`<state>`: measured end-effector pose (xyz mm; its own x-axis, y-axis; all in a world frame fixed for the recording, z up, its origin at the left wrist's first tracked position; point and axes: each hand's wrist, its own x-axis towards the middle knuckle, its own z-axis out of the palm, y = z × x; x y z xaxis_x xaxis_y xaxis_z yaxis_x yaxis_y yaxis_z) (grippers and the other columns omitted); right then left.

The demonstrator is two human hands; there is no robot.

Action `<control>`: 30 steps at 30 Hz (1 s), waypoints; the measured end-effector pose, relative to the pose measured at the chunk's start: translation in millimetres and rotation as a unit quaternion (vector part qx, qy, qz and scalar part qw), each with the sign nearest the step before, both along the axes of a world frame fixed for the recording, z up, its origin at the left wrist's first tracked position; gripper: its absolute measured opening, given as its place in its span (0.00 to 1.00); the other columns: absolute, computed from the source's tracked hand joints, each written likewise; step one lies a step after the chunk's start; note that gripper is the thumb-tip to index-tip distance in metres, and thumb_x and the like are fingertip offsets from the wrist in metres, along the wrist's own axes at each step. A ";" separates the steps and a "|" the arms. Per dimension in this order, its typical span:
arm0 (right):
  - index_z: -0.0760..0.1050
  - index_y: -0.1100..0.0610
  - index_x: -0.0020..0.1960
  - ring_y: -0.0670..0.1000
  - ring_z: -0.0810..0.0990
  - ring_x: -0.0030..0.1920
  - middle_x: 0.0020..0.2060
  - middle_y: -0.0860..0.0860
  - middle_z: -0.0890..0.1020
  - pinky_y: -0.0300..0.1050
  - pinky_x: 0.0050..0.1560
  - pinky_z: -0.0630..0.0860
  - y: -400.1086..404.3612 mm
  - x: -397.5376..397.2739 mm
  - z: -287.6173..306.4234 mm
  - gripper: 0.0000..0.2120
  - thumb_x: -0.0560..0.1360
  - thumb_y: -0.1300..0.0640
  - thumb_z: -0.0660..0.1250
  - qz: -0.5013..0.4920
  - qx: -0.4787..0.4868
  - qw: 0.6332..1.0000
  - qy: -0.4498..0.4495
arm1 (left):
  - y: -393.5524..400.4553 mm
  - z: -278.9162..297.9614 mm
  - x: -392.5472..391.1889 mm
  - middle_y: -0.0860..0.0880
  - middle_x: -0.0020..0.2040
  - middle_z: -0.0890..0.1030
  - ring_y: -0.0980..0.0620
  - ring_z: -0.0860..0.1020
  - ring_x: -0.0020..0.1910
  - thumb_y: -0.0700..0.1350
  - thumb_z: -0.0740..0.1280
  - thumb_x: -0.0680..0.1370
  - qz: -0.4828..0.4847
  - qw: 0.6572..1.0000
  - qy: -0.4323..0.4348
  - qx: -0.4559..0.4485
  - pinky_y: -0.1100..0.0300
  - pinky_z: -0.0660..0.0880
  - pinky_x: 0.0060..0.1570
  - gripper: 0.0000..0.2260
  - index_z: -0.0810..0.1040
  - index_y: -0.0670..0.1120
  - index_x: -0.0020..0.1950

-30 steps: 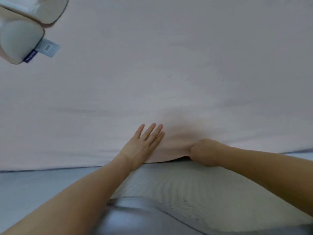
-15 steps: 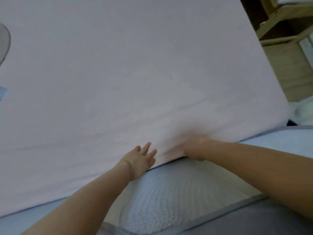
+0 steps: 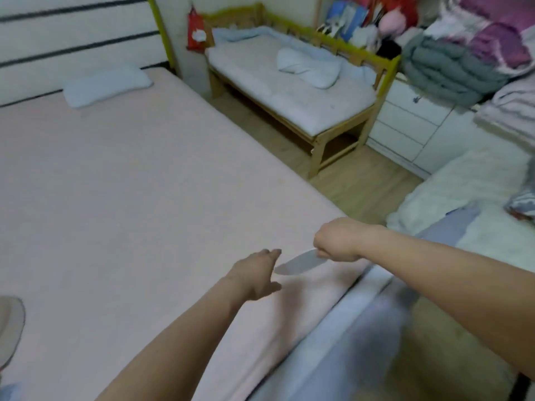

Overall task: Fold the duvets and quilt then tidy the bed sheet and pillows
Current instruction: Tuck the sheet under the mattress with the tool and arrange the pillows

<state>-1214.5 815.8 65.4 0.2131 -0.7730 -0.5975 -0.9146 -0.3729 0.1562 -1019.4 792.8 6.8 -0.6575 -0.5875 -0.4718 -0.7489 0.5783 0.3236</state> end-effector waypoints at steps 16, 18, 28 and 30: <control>0.68 0.52 0.40 0.54 0.77 0.49 0.38 0.49 0.76 0.46 0.39 0.62 75.1 -253.4 151.7 0.16 0.80 0.42 0.55 -0.209 -0.338 0.912 -0.102 | -16.6 184.7 -306.3 0.39 0.44 0.79 0.43 0.77 0.46 0.51 0.65 0.80 -0.095 0.979 0.167 -0.062 0.54 0.68 0.42 0.16 0.73 0.40 0.40; 0.68 0.52 0.40 0.56 0.77 0.48 0.39 0.51 0.78 0.46 0.40 0.62 82.8 -311.8 153.6 0.16 0.80 0.43 0.55 -0.227 -0.373 0.896 -0.086 | -14.5 191.2 -372.2 0.44 0.37 0.75 0.46 0.73 0.40 0.52 0.65 0.79 -0.105 0.977 0.174 -0.070 0.55 0.64 0.36 0.18 0.68 0.45 0.33; 0.72 0.53 0.39 0.55 0.75 0.43 0.39 0.52 0.80 0.46 0.42 0.63 67.5 -610.6 189.8 0.15 0.74 0.42 0.66 -0.308 -0.513 0.790 -0.133 | -40.3 244.5 -657.7 0.47 0.45 0.77 0.48 0.74 0.44 0.49 0.65 0.79 -0.093 0.956 0.274 -0.042 0.58 0.66 0.38 0.11 0.79 0.42 0.52; 0.77 0.54 0.42 0.52 0.77 0.42 0.39 0.51 0.82 0.49 0.42 0.72 56.2 -649.8 194.5 0.12 0.71 0.45 0.70 -0.356 -0.494 0.763 -0.215 | -59.8 243.0 -685.3 0.47 0.45 0.77 0.47 0.74 0.45 0.49 0.66 0.78 -0.084 0.952 0.290 -0.047 0.59 0.66 0.35 0.12 0.80 0.41 0.54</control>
